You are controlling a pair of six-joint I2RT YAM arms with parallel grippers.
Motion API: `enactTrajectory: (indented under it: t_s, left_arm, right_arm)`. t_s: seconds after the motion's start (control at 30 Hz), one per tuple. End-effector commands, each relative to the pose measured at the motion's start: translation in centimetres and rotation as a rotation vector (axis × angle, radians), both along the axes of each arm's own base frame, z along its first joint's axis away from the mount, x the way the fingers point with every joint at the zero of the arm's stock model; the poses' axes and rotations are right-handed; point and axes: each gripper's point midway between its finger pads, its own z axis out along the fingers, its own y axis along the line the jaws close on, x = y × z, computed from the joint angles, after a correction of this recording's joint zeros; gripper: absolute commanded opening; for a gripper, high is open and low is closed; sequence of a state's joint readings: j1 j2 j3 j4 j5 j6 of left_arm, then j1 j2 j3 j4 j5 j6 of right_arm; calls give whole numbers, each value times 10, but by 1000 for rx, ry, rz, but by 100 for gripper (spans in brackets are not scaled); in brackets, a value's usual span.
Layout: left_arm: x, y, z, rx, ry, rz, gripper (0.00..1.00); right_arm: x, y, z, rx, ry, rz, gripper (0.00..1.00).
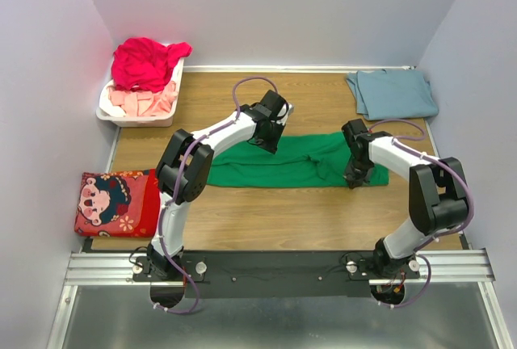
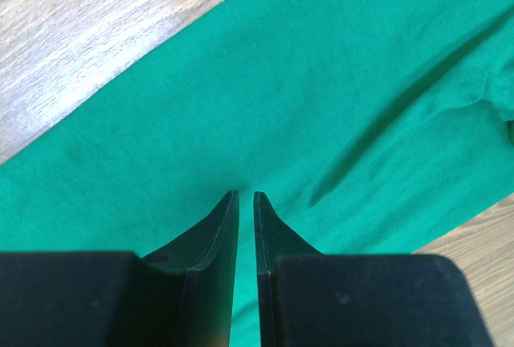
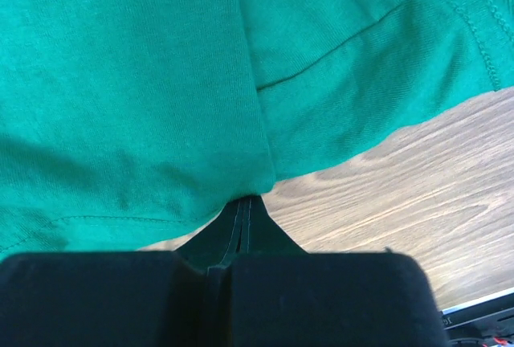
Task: Fold and stack the t-shirts
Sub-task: Fold the tshirt
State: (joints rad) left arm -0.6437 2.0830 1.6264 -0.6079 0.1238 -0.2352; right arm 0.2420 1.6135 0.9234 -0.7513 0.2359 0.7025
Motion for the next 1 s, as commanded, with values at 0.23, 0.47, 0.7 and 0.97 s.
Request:
enactTrajectory:
  t_s: [0.23,0.47,0.7,0.97]
  left_arm:
    - [3,-2,18,-13,-42,-8,22]
    - [7,-7,23,-26,-51,-12,21]
    - [11,-14,31,-54,-74,-17,21]
    - [17,-23,41,-84,-98,-18,20]
  right_arm:
    - [36,-6,65,-31,-171,2,1]
    - [68,-7,91,-69,-234,9,1]
    - [109,-11,85,-125,-274,26,1]
    - [181,-4,91,-125,-395,28,1]
